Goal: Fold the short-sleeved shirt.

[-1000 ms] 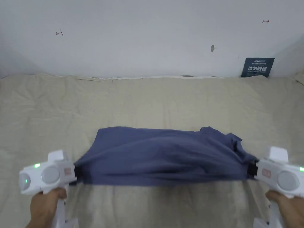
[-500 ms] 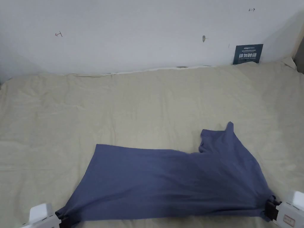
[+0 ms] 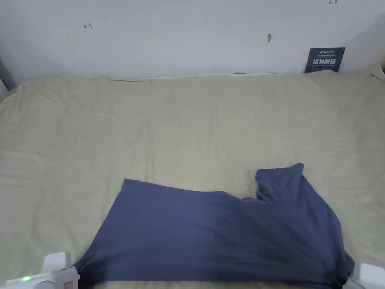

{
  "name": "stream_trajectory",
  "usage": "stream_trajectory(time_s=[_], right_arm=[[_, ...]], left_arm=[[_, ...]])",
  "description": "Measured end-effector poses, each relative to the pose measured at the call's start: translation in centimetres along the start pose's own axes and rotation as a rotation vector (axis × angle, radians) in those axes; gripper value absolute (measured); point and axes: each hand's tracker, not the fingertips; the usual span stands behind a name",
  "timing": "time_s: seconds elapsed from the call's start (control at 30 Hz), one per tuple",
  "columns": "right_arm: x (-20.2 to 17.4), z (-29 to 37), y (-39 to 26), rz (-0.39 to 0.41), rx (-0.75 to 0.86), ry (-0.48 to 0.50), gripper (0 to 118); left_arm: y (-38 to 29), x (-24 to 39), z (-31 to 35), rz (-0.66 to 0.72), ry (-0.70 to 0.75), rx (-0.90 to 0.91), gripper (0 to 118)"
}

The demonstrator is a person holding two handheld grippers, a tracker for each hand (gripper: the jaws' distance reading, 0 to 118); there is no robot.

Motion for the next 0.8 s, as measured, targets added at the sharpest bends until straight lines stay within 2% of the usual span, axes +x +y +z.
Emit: stream_trajectory(time_s=[0.03,0.07,0.1,0.13,0.17,0.2,0.27,0.47,0.53,0.57,0.6,0.63,0.67,0.7,0.73,0.77,0.8], right_arm=[[-0.3,0.5,0.6,0.007,0.01,0.006,12],[-0.8,1.6,1.3,0.015,0.056,0.009,24],[-1.2,2.6,2.2,0.034,0.109,0.013,46],[-1.7,3.6,3.3,0.056,0.152,0.022,79],[-1.7,4.1,4.8,0.074,0.199,0.024,100],[-2.1,5.2,6.0,0.077,0.25,0.026,112],[-3.0,7.9,8.2,0.082,0.402,0.047,112],[-5.8,14.4,12.6,0.099,0.673,0.055,112],[-6.6,15.7,13.2,0.109,0.743,0.037,109],[-7.0,16.2,13.3,0.11,0.77,0.022,103],[-7.3,16.6,13.3,0.116,0.791,0.009,92],[-7.6,16.9,13.3,0.125,0.805,0.005,71],[-7.9,17.2,13.3,0.133,0.819,0.0,39],[-7.9,17.3,13.2,0.135,0.833,-0.008,39],[-8.1,17.4,13.1,0.14,0.857,-0.012,25],[-8.2,17.3,13.2,0.142,0.861,-0.021,1],[-8.4,17.3,13.0,0.148,0.871,-0.034,1]], left_arm=[[0.2,0.3,0.5,0.0,0.012,0.007,32],[0.7,0.6,1.2,0.023,0.014,0.038,54],[1.4,1.0,2.7,0.049,-0.003,0.075,78],[2.3,1.4,3.9,0.06,-0.034,0.115,105],[3.3,2.1,5.2,0.07,-0.069,0.18,114],[4.1,2.8,6.6,0.08,-0.087,0.251,115],[6.2,4.0,9.6,0.077,-0.132,0.403,114],[9.4,8.2,15.6,0.004,-0.161,0.804,114],[9.8,9.7,16.5,-0.023,-0.158,0.884,110],[9.9,10.3,17.0,-0.035,-0.156,0.907,103],[9.9,10.8,17.2,-0.044,-0.161,0.93,89],[9.9,11.3,17.4,-0.06,-0.167,0.955,57],[9.8,11.7,17.4,-0.068,-0.17,0.966,17],[9.7,12.1,17.4,-0.074,-0.171,0.972,17],[9.8,12.5,17.2,-0.073,-0.174,0.963,4],[10.0,12.6,16.9,-0.071,-0.205,0.959,2],[10.2,12.7,16.5,-0.095,-0.223,0.936,0]])
